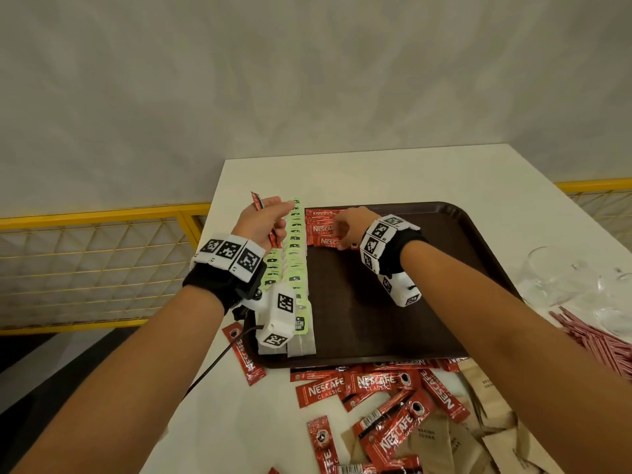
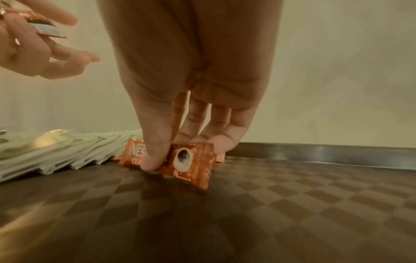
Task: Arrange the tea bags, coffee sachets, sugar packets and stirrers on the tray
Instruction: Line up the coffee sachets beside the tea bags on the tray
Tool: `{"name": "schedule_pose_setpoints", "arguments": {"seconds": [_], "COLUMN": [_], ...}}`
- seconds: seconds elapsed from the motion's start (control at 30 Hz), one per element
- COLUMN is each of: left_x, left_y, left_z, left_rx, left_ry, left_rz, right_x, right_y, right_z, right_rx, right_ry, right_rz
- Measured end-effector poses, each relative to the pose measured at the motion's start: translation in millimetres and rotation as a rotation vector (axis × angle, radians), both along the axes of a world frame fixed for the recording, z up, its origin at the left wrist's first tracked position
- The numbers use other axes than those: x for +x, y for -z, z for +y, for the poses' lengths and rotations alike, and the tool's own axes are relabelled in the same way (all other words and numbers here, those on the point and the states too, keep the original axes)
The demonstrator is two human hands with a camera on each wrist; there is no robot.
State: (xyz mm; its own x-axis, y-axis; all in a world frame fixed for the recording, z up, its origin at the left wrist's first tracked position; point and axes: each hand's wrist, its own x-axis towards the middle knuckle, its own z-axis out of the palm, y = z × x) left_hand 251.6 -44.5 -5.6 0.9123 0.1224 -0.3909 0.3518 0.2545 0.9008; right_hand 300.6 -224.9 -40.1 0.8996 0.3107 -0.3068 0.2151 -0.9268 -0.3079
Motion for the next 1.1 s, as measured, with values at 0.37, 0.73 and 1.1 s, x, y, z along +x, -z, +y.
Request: {"name": "schedule_pose_setpoints", "arguments": {"seconds": [0.37, 0.73, 1.1], "left_x": [-5, -1, -1], "left_y": [-8, 1, -3], "left_z": [12, 13, 4], "left_rx": [-0.271, -0.197, 0.117], "left_ry": [-0.039, -0.031, 0.093], "left_rz": [0.044, 0.001, -0.014], "right_x": [13, 9, 2], "right_y": [5, 12, -21], "right_z": [10, 9, 8], "right_rx": [-0.027, -0.032, 0.668], "right_ry": [0.010, 0.020, 0.168], "right_rz": [-0.126, -0.139, -0.175]}}
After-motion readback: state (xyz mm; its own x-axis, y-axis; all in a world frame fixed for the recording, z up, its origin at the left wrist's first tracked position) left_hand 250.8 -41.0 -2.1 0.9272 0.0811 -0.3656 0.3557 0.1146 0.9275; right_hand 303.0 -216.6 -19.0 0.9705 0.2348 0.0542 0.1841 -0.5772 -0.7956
